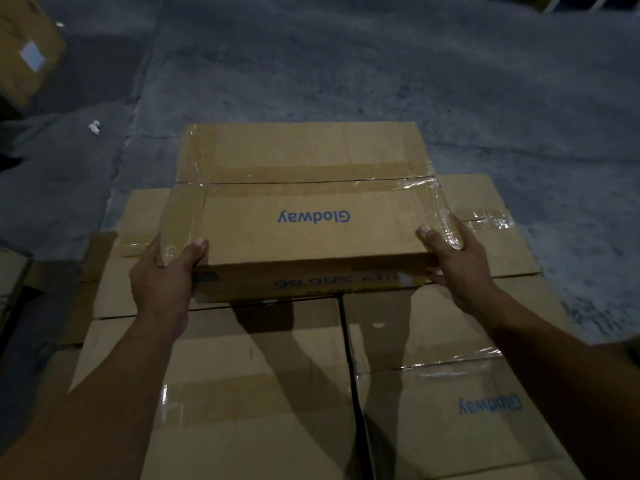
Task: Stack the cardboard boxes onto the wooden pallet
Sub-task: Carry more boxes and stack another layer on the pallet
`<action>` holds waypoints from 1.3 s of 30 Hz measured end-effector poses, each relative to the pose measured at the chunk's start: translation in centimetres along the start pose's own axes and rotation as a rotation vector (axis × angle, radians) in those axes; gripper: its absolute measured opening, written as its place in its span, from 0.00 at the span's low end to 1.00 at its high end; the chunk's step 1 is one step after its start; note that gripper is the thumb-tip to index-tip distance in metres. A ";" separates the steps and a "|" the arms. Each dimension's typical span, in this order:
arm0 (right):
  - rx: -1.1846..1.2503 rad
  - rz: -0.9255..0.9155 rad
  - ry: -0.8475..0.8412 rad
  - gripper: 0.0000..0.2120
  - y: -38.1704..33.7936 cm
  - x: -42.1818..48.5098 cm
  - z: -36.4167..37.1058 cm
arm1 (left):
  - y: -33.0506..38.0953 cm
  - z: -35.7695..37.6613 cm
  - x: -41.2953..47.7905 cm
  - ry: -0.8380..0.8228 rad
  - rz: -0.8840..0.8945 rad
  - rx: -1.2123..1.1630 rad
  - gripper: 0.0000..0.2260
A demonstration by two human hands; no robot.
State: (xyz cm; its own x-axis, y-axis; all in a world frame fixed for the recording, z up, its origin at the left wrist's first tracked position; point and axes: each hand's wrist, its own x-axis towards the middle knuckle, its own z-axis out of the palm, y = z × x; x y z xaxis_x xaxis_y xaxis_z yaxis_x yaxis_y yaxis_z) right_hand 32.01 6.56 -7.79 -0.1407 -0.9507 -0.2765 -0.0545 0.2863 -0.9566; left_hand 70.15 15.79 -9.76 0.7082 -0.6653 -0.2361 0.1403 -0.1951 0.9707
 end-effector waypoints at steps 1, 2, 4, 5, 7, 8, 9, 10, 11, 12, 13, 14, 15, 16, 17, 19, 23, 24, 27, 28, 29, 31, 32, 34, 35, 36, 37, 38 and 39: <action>0.008 0.010 0.009 0.26 0.0 -0.1 0.1 | 0.1 0.0 0.0 0.000 -0.010 -0.007 0.19; 0.020 0.017 0.011 0.26 0.1 -0.1 0.1 | 0.2 0.1 0.1 -0.002 -0.019 -0.010 0.19; 0.022 0.019 0.009 0.23 0.0 0.1 0.4 | 0.3 0.2 0.1 -0.001 -0.024 0.003 0.18; 0.023 0.022 0.012 0.22 0.0 0.1 0.6 | 0.2 0.2 0.2 0.001 -0.024 0.009 0.17; 0.029 0.022 0.032 0.18 0.1 0.3 0.6 | 0.2 0.3 0.1 0.008 -0.032 0.015 0.18; 0.035 0.019 0.036 0.17 0.3 0.4 0.5 | 0.4 0.4 0.0 0.012 -0.040 0.023 0.19; 0.042 0.018 0.037 0.17 0.4 0.5 0.4 | 0.5 0.5 -0.1 0.018 -0.042 0.036 0.19; 0.038 0.021 0.034 0.20 0.5 0.7 0.4 | 0.7 0.6 -0.3 0.020 -0.041 0.049 0.18; 0.024 0.030 0.043 0.23 0.5 0.8 0.4 | 0.7 0.7 -0.3 0.020 -0.037 0.071 0.19; 0.004 0.042 0.057 0.27 0.4 0.8 0.5 | 0.9 0.8 -0.4 0.028 -0.027 0.095 0.19; -0.025 0.051 0.076 0.30 0.4 0.9 0.5 | 1.0 0.9 -0.4 0.051 -0.019 0.122 0.21; -0.065 0.057 0.098 0.33 0.3 0.9 0.4 | 1.2 1.1 -0.5 0.085 -0.009 0.153 0.24; -0.116 0.060 0.117 0.36 0.1 0.9 0.3 | 1.4 1.3 -0.5 0.122 -0.006 0.202 0.28; -0.163 0.060 0.135 0.37 0.0 0.9 0.3 | 1.7 1.5 -0.6 0.163 -0.007 0.266 0.32; -0.202 0.053 0.144 0.38 -0.5 0.7 0.2 | 2.4 1.8 -0.8 0.212 -0.028 0.341 0.35; -0.273 0.049 0.158 0.41 -1.4 0.2 -0.3 | 3.9 2.3 -1.7 0.271 -0.038 0.457 0.40; -0.485 0.008 0.096 0.45 -2.2 -2.1 -2.2 | 5.1 1.6 -5.5 0.238 0.072 0.583 0.38; -0.553 0.009 0.082 0.45 -2.3 -3.3 -3.3 | 5.3 1.1 -7.2 0.214 0.096 0.627 0.36; -0.683 -0.013 0.075 0.42 -3.5 -7.8 -7.0 | 7.3 0.3 -13.4 0.138 0.233 0.753 0.23; -0.712 -0.025 0.091 0.40 -4.2 -9.6 -8.5 | 8.1 0.3 -15.5 0.092 0.296 0.776 0.18; -0.735 -0.038 0.118 0.38 -5.0 -11.6 -10.4 | 8.9 0.3 -17.7 0.046 0.341 0.784 0.15; -0.772 -0.064 0.169 0.35 -6.4 -15.3 -13.9 | 10.2 0.6 -21.7 -0.077 0.422 0.788 0.16; -0.781 -0.084 0.200 0.34 -7.3 -17.8 -15.9 | 11.0 0.5 -24.1 -0.136 0.464 0.784 0.18; -0.786 -0.126 0.273 0.32 -9.2 -22.9 -19.7 | 12.8 0.4 -28.9 -0.209 0.545 0.746 0.19; -0.790 -0.141 0.312 0.32 -10.1 -25.6 -21.5 | 14.1 0.3 -31.5 -0.237 0.580 0.735 0.20; -0.790 -0.148 0.350 0.31 -10.9 -27.9 -23.1 | 15.0 0.3 -33.8 -0.261 0.615 0.736 0.20; -0.781 -0.155 0.393 0.31 -11.9 -30.5 -24.9 | 16.3 0.2 -36.3 -0.286 0.650 0.741 0.20; -0.772 -0.156 0.428 0.31 -12.9 -33.0 -26.6 | 17.4 0.2 -38.6 -0.314 0.674 0.747 0.21; -0.762 -0.151 0.458 0.31 -14.0 -35.6 -28.3 | 18.7 0.3 -41.1 -0.340 0.687 0.745 0.21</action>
State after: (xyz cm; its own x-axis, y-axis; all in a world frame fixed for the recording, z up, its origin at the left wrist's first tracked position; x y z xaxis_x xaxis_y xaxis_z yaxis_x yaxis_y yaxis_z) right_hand 9.79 39.79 18.02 -0.4499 -0.8906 0.0664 -0.7217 0.3187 -0.6144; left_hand 43.43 39.30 18.05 0.2281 -0.9439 0.2389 -0.7549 -0.0165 0.6557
